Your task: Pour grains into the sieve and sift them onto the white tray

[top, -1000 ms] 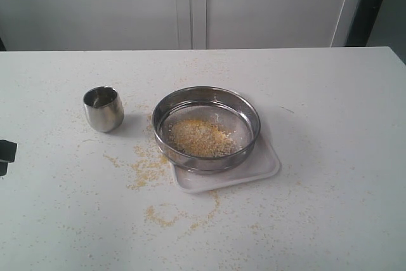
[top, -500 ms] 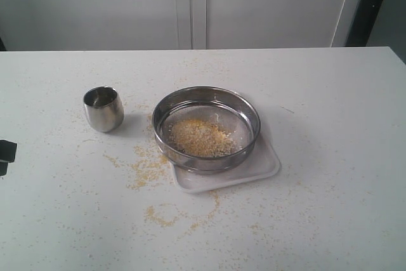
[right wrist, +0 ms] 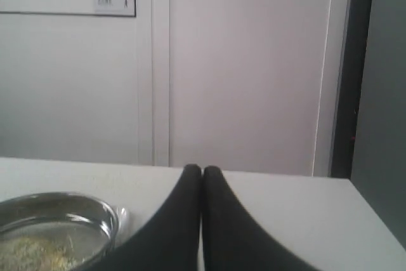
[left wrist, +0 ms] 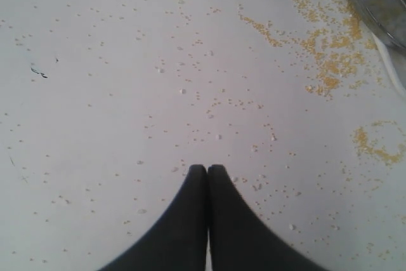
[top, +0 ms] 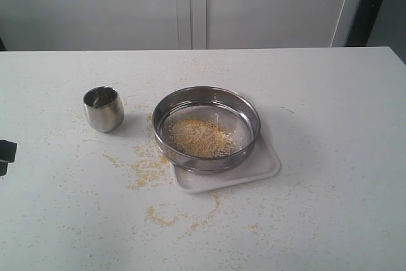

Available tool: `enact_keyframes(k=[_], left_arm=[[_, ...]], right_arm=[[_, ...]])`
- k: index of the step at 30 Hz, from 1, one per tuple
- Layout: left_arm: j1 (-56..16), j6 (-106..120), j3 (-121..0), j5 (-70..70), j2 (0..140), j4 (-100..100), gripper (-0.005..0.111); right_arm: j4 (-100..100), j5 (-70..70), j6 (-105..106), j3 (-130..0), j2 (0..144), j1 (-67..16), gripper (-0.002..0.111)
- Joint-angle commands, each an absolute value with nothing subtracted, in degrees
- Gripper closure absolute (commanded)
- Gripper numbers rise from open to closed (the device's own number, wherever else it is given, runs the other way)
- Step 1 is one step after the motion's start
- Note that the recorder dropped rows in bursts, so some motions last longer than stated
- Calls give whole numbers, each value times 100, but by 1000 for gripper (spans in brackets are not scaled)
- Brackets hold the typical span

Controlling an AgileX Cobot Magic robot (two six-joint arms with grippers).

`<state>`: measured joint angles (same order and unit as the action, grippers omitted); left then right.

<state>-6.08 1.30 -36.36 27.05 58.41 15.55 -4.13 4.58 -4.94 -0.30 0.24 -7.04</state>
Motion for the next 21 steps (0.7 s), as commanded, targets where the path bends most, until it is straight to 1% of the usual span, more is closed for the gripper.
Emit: enact_keyframes(k=[1, 15, 21], left_arm=[[-601, 156, -3584, 2751, 5797, 1602, 107], [-601, 156, -3584, 2751, 5797, 1602, 107], [-601, 156, -3584, 2751, 5797, 1602, 107]], right_arm=[[-468, 1030, -478, 0, 0, -696, 108], [-456, 1339, -157, 0, 0, -696, 108], [-456, 912, -157, -161, 0, -696, 108]])
